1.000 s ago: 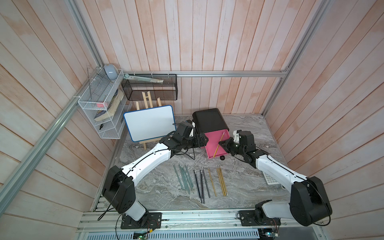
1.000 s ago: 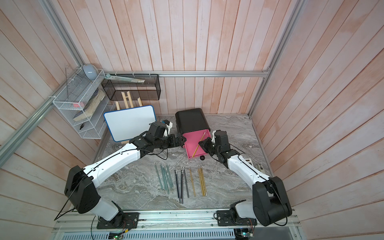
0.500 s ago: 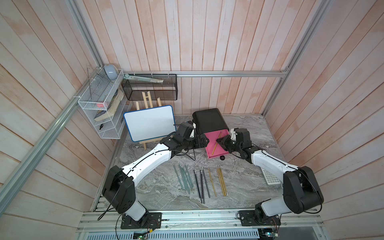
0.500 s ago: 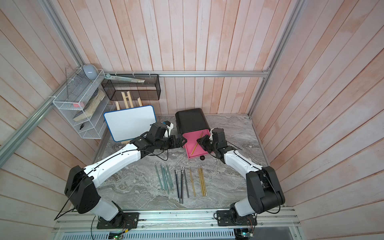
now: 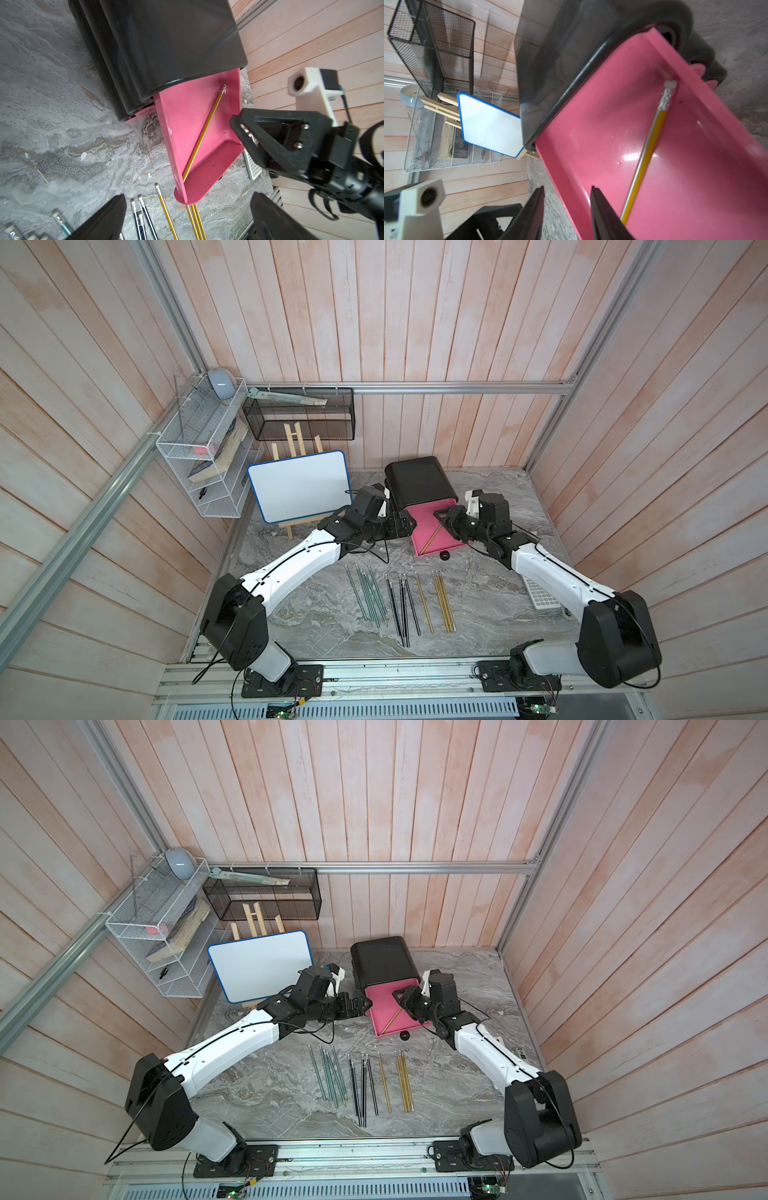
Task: Please place the pencils in the drawer according to their color
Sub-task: Place the pencil in the drawer, then pick up the pencil from the center of the board.
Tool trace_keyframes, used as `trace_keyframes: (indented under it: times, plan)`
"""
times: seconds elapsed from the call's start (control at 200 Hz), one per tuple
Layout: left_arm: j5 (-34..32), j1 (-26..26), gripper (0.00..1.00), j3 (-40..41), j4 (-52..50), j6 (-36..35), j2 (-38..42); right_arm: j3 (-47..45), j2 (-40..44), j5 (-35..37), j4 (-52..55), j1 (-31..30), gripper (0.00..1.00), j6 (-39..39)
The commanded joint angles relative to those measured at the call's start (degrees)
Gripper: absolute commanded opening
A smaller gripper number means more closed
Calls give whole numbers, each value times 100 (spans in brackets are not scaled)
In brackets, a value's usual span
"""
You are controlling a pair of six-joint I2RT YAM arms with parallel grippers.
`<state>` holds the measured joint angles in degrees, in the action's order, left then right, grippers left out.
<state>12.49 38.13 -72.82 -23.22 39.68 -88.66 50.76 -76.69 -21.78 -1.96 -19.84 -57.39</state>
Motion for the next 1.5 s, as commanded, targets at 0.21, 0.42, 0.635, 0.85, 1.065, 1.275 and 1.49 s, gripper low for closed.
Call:
trace_keyframes:
  times: [0.21, 0.42, 0.635, 0.85, 1.065, 1.275, 1.49]
  plan:
    - [-325, 129, 100, 547, -112, -180, 476, -314, 1086, 45, 1436, -323, 42, 850]
    - [-388, 203, 100, 1040, 0, -90, 705, -849, 1524, 539, 2115, -987, 42, 1105]
    - [-405, 273, 100, 1287, 61, -66, 752, -1603, 1832, 1024, 2303, -1443, 42, 997]
    - [-445, 340, 100, 1426, 188, 0, 746, -2034, 1691, 1293, 2242, -1950, 41, 856]
    - [-461, 366, 100, 1665, 325, 177, 773, -1836, 1040, 1586, 2237, -2637, 40, 951]
    - [-493, 355, 100, 1914, 450, 368, 913, -1452, 285, 1829, 2327, -3050, 37, 1166]
    - [-459, 305, 100, 2068, 560, 486, 995, -1055, -268, 2102, 2535, -3313, 34, 1312]
